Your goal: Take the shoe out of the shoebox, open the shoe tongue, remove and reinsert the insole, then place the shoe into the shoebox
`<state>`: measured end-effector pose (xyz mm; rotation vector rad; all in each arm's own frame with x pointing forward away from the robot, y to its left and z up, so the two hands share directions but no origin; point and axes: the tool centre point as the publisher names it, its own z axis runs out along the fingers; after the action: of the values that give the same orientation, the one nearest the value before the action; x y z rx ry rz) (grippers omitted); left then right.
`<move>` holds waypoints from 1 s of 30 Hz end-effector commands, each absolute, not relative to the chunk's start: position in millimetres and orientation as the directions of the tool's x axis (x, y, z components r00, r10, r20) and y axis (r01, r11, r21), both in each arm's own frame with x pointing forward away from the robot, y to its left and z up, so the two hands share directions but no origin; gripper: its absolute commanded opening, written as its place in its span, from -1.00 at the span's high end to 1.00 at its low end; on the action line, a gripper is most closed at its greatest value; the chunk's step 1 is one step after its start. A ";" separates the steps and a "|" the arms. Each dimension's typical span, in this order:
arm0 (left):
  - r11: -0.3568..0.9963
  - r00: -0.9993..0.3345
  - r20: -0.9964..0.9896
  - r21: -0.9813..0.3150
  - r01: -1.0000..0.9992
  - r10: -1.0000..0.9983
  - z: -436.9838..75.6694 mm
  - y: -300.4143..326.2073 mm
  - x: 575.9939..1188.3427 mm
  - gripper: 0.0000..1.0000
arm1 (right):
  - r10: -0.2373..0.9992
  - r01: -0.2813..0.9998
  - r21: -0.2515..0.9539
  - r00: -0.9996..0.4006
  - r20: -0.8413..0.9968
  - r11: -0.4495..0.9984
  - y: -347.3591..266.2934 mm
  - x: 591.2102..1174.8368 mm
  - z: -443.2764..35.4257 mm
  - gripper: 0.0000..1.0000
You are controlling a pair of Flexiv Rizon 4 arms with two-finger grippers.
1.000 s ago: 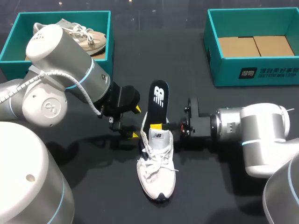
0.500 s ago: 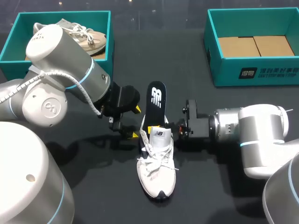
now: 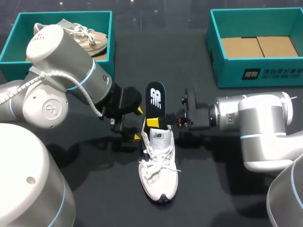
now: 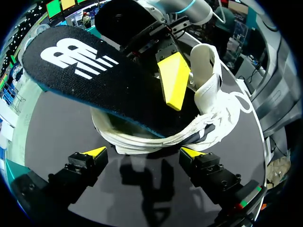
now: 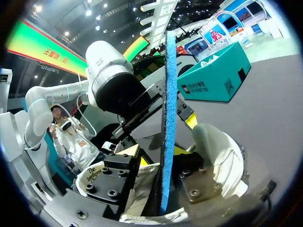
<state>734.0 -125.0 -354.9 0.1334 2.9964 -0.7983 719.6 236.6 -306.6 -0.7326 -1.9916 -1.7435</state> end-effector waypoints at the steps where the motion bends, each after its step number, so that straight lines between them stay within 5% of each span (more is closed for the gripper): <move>1: 0.864 -0.995 -0.059 -0.495 0.094 0.074 -354.8 -124.2 733.7 -1.00 | 0.135 0.615 0.783 -0.787 0.602 0.096 236.9 724.0 -300.5 0.70; 3: 0.864 -0.995 -0.059 -0.495 0.094 0.074 -354.8 -124.2 733.7 -1.00 | 0.136 0.615 0.784 -0.787 0.602 0.090 235.3 726.8 -300.4 1.00; 24: 0.864 -0.995 -0.059 -0.495 0.094 0.074 -354.8 -124.2 733.7 -1.00 | 0.138 0.723 0.690 -0.688 0.713 0.042 238.5 701.0 -346.5 1.00; 25: 0.864 -0.995 -0.059 -0.495 0.094 0.074 -354.8 -124.2 733.7 -1.00 | 0.142 0.719 0.694 -0.692 0.708 0.042 238.0 700.8 -345.6 0.91; 26: 0.864 -0.995 -0.059 -0.495 0.094 0.074 -354.8 -124.2 733.7 -1.00 | 0.145 0.714 0.699 -0.697 0.702 0.042 236.8 701.5 -341.6 0.46; 27: 0.864 -0.995 -0.059 -0.495 0.094 0.074 -354.8 -124.2 733.7 -1.00 | 0.150 0.708 0.705 -0.702 0.696 0.042 236.0 702.9 -337.5 0.24; 30: 0.864 -0.995 -0.059 -0.495 0.094 0.074 -354.8 -124.2 733.7 -1.00 | 0.160 0.687 0.725 -0.721 0.674 0.043 238.4 706.4 -326.6 0.14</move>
<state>734.0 -125.0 -354.9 0.1334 2.9965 -0.7983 709.8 237.6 -334.3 -0.8306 -1.8969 -1.7206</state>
